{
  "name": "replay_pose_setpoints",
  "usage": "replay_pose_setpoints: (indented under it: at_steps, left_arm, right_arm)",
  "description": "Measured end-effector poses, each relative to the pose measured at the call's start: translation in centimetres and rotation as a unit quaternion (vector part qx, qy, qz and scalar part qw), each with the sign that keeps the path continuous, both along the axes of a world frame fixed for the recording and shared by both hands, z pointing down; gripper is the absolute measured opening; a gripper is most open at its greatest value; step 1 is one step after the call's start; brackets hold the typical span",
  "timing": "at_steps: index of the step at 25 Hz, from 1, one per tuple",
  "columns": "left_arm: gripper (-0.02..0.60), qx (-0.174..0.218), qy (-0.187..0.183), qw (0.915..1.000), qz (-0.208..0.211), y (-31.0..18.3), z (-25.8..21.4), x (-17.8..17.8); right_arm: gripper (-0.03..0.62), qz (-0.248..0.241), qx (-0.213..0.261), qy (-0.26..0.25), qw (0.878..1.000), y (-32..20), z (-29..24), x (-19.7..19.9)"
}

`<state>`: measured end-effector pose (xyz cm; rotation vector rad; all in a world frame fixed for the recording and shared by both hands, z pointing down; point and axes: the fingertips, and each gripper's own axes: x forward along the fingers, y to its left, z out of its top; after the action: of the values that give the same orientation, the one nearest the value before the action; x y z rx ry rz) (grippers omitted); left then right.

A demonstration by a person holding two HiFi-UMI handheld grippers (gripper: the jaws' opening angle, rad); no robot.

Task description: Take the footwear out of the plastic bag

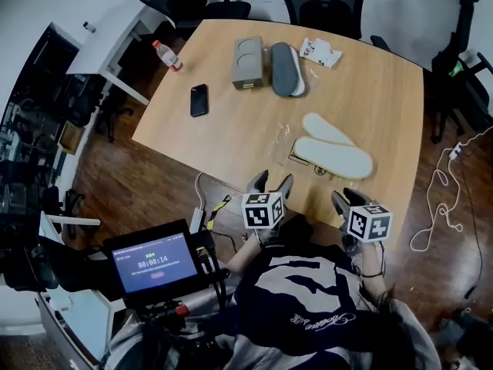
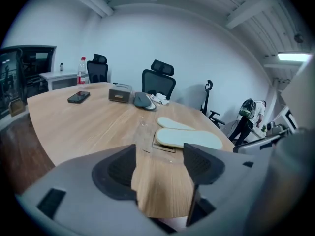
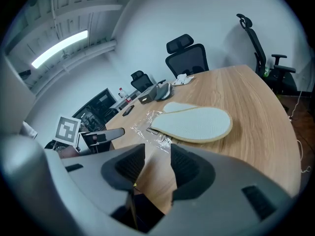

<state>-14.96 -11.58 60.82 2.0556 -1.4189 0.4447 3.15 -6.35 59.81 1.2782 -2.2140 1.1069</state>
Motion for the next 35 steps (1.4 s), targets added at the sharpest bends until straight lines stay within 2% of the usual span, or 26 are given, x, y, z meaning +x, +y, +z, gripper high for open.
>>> replay_pose_setpoints:
  at_steps: [1,2,4,10,14,16,21,27,35]
  left_arm:
    - [0.279,0.010,-0.001,0.9999,0.006,0.3,-0.7,0.6]
    - [0.253,0.018,-0.001,0.9998,0.011,0.8,-1.3,1.2]
    - [0.240,0.030,0.002,0.9993,0.021,1.7,-2.4,2.5]
    - [0.003,0.059,0.000,0.9976,0.034,6.6,-4.9,6.1]
    - [0.003,0.048,0.011,0.9977,0.047,10.9,-4.5,8.3]
    - [0.003,0.042,0.018,0.9977,0.050,12.9,-4.4,9.2]
    - [0.003,0.042,0.021,0.9973,0.056,17.2,-5.0,10.8]
    - [0.003,0.024,0.035,0.9972,0.062,21.4,-5.0,11.3]
    - [0.003,0.017,0.048,0.9965,0.066,22.5,-5.1,9.7]
  right_arm:
    - [0.161,0.001,0.003,-0.004,1.000,0.4,-0.3,0.0]
    - [0.161,0.001,0.005,-0.008,1.000,0.9,-0.5,0.1]
    - [0.158,-0.001,0.010,-0.013,1.000,2.1,-1.0,0.3]
    - [0.156,-0.020,0.025,-0.020,0.999,7.4,-2.1,0.5]
    - [0.075,-0.012,0.036,0.005,0.999,11.4,-2.1,1.2]
    - [0.058,-0.008,0.040,0.005,0.999,13.4,-2.4,1.5]
    - [0.058,0.013,0.042,-0.017,0.999,17.7,-2.7,2.6]
    - [0.058,0.022,0.039,-0.044,0.998,20.7,-3.0,2.1]
    - [0.058,0.016,0.049,-0.041,0.998,21.7,-3.7,-0.5]
